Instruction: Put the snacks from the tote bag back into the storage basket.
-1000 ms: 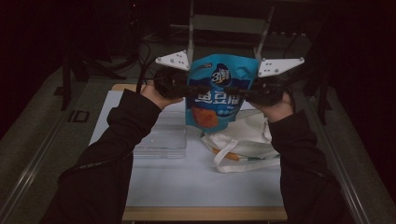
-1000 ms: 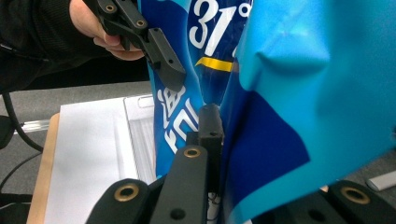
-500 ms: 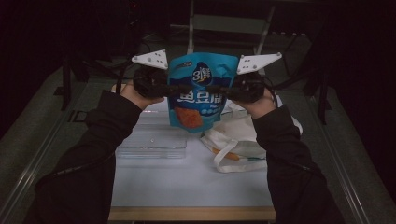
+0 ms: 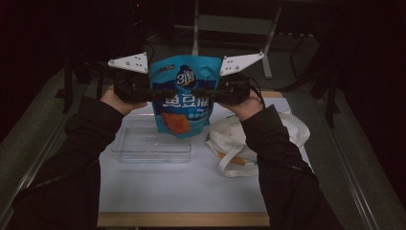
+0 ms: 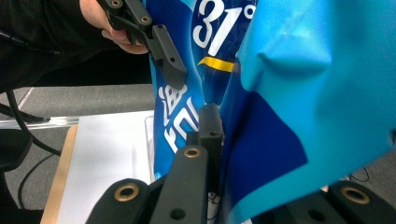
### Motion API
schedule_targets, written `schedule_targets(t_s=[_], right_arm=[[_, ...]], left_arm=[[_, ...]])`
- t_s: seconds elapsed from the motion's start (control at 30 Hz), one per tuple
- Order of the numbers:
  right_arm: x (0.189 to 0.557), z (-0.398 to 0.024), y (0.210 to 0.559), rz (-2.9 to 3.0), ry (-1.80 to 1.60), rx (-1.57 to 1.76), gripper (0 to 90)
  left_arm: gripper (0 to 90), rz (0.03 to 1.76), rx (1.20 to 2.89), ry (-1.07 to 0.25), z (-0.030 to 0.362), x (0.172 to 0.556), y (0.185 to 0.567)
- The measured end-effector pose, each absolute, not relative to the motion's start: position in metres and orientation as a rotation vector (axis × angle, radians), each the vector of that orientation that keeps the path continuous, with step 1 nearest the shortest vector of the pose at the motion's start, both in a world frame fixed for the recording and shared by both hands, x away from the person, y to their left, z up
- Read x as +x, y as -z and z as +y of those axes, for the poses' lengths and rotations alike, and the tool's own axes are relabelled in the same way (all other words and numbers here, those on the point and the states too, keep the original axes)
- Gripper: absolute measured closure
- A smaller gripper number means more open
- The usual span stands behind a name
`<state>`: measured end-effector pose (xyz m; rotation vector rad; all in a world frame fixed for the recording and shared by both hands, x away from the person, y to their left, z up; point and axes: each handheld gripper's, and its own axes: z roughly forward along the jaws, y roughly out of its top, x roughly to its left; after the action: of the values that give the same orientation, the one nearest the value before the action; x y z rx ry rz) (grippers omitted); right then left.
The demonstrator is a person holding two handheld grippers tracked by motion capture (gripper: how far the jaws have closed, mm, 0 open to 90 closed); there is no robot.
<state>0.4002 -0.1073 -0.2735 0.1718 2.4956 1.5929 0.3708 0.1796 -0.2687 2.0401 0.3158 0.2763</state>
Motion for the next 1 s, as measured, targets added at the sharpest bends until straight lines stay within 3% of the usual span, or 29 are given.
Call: schedule_targets(t_s=[0.6, 1.0], right_arm=[[0.404, -0.047, 0.284, 2.544, -1.622, 0.096, 88.5], [0.417, -0.023, 0.319, 2.565, -1.606, 0.16, 88.5]], left_arm=[[90.0, 0.312, 2.052, -0.281, 0.24, 0.364, 0.279], [90.0, 0.338, 2.043, -0.284, 0.261, 0.38, 0.319]])
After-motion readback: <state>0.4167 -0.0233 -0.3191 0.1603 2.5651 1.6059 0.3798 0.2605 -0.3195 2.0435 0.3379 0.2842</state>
